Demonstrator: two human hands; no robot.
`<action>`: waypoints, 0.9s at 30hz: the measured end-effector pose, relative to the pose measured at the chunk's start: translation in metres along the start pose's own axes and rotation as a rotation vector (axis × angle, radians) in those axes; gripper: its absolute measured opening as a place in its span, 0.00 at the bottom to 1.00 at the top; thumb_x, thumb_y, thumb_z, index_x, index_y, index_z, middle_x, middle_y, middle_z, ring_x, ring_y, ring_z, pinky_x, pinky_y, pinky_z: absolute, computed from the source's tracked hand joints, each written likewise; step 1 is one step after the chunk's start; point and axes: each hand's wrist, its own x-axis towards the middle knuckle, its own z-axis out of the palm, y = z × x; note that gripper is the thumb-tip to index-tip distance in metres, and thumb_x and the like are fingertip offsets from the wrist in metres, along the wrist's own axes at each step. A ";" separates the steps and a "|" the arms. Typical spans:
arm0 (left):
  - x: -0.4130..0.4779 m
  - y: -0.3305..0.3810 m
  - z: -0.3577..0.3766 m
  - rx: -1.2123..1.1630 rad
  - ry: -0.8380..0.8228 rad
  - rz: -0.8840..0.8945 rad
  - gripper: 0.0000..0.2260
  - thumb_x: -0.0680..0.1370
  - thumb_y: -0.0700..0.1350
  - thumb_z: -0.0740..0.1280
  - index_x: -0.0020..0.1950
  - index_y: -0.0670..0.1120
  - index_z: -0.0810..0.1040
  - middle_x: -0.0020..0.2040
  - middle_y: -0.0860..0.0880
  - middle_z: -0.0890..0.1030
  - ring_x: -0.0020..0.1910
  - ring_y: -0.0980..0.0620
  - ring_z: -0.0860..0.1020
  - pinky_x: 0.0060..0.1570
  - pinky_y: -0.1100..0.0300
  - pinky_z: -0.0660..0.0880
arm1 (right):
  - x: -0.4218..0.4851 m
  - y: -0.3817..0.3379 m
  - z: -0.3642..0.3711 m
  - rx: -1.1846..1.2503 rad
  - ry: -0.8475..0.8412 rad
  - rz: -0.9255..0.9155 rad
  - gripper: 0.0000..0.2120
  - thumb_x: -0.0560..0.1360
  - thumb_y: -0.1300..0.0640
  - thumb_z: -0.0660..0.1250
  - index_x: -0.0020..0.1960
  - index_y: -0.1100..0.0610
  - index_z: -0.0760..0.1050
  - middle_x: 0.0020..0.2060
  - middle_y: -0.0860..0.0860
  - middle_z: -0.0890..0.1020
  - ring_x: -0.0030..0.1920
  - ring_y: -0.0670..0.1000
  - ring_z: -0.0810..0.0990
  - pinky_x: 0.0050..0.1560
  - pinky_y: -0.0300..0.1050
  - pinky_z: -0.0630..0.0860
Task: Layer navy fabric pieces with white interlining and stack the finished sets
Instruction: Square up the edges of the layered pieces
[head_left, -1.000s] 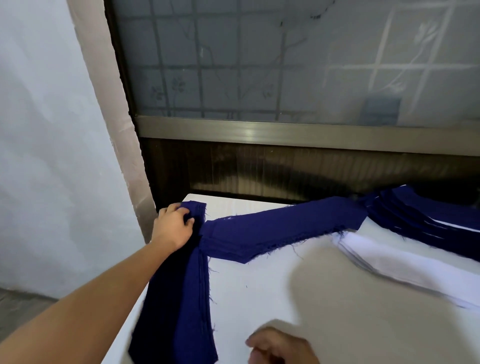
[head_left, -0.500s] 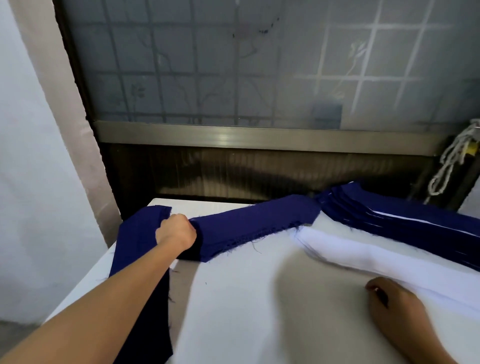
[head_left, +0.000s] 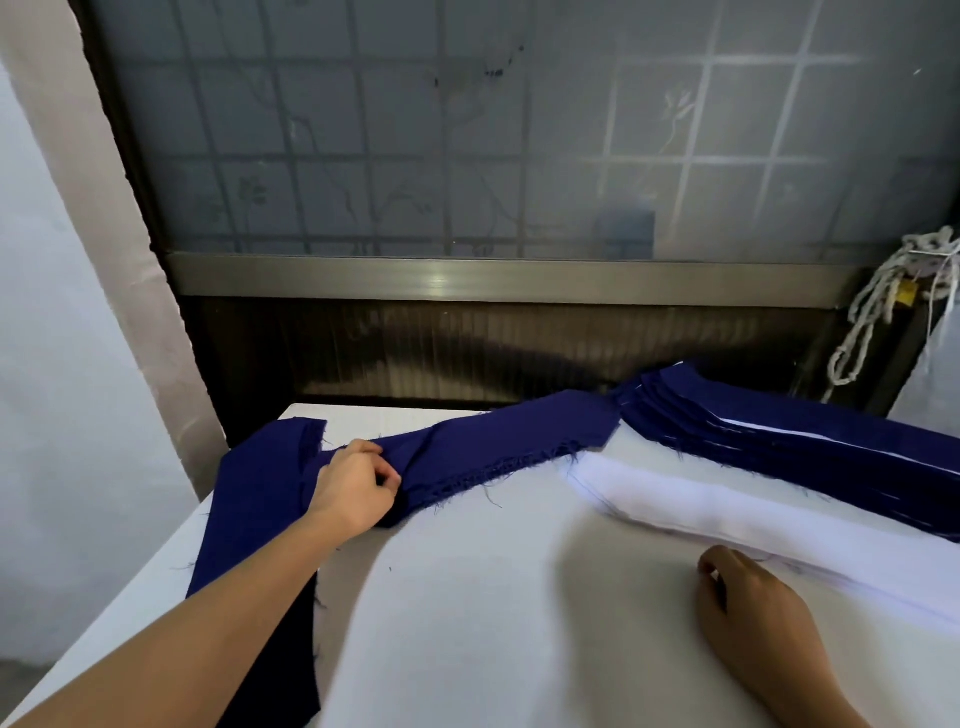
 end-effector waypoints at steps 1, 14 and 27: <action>-0.003 0.000 0.002 -0.027 0.016 0.006 0.06 0.78 0.46 0.68 0.44 0.53 0.84 0.65 0.55 0.74 0.62 0.52 0.73 0.65 0.53 0.68 | 0.000 0.000 0.000 0.000 0.001 -0.003 0.02 0.76 0.55 0.63 0.44 0.49 0.71 0.40 0.47 0.79 0.39 0.51 0.77 0.38 0.45 0.73; -0.028 0.028 0.042 -0.033 0.329 0.087 0.27 0.77 0.43 0.70 0.76 0.47 0.68 0.57 0.51 0.81 0.53 0.48 0.76 0.56 0.50 0.75 | -0.003 -0.001 -0.001 0.023 0.032 0.011 0.02 0.75 0.56 0.64 0.44 0.51 0.73 0.39 0.48 0.79 0.39 0.53 0.78 0.38 0.46 0.73; -0.038 0.031 0.063 0.121 0.405 0.145 0.22 0.72 0.37 0.74 0.66 0.38 0.79 0.65 0.42 0.79 0.59 0.39 0.77 0.60 0.42 0.74 | 0.001 -0.004 -0.001 0.036 0.032 0.014 0.03 0.75 0.56 0.64 0.44 0.49 0.72 0.37 0.45 0.77 0.37 0.50 0.76 0.37 0.45 0.72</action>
